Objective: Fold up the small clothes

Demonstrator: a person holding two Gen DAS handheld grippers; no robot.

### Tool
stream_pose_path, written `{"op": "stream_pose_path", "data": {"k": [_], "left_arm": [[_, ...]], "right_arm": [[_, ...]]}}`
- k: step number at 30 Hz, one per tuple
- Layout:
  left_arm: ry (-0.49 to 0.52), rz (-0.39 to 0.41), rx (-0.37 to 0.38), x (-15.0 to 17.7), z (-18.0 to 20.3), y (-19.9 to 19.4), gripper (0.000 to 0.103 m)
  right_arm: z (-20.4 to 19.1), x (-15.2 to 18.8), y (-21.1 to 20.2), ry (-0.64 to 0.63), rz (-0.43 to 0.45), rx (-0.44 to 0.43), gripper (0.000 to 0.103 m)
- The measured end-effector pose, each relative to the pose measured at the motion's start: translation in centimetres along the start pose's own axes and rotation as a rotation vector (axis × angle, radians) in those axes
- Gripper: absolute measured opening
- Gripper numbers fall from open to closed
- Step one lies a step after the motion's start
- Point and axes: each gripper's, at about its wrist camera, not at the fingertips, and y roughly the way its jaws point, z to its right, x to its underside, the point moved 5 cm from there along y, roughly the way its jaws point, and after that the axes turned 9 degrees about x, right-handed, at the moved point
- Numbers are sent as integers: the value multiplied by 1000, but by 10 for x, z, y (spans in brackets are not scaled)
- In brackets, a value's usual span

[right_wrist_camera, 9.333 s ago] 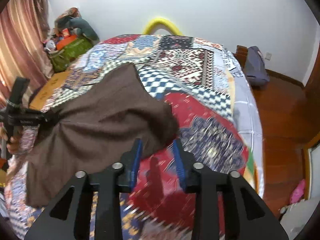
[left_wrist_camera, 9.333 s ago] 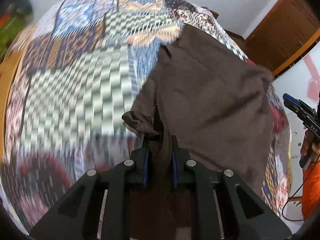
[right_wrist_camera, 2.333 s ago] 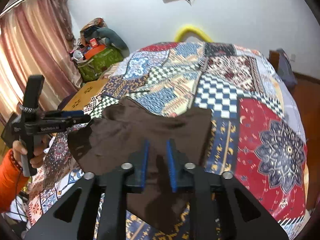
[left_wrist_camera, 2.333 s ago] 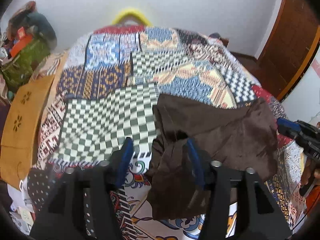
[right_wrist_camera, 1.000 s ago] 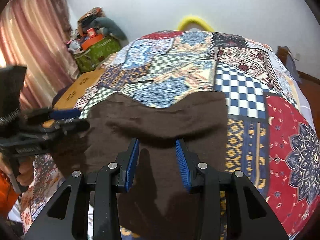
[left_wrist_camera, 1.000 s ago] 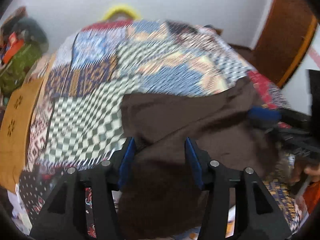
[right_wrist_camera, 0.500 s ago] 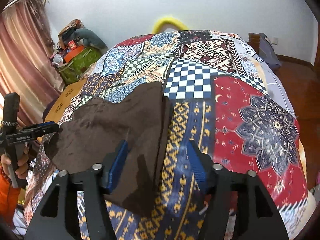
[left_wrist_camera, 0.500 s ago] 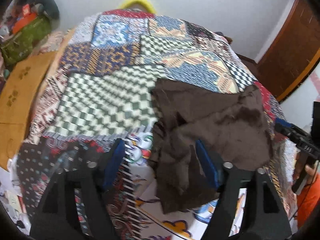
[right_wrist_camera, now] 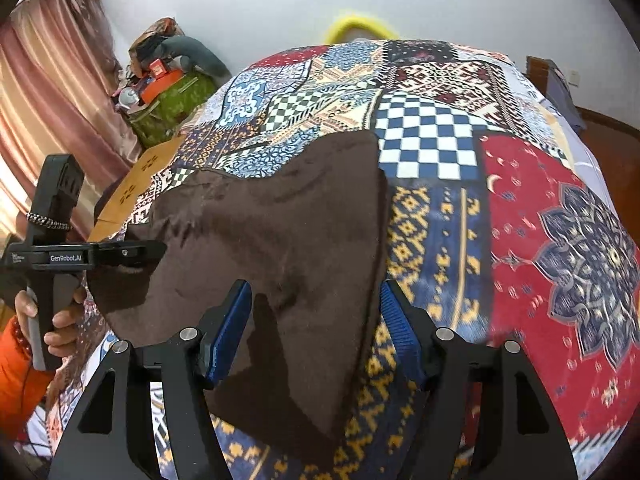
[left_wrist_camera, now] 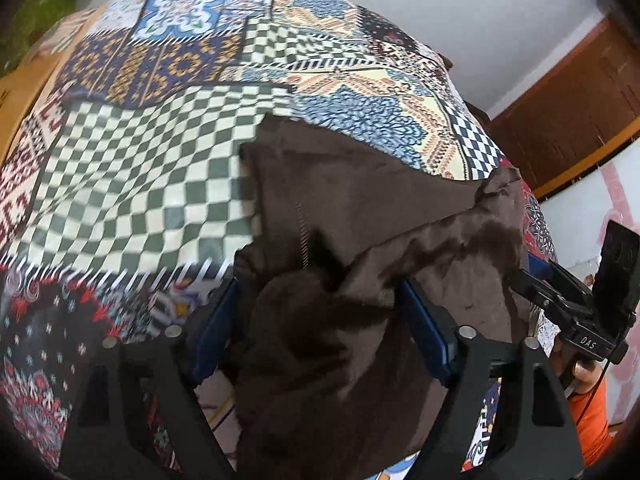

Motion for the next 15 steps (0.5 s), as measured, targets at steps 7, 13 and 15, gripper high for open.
{"op": "stream_pose_path", "data": {"k": [7, 13, 15], "left_arm": [[22, 29, 38, -1, 5, -1, 31], [95, 109, 8, 5, 24, -37, 25], [128, 140, -14, 7, 32, -54, 25]], "right_arm": [[-6, -1, 10, 12, -10, -23, 21], [-18, -6, -12, 21, 27, -77, 9], [-27, -9, -24, 12, 49, -89, 9]]}}
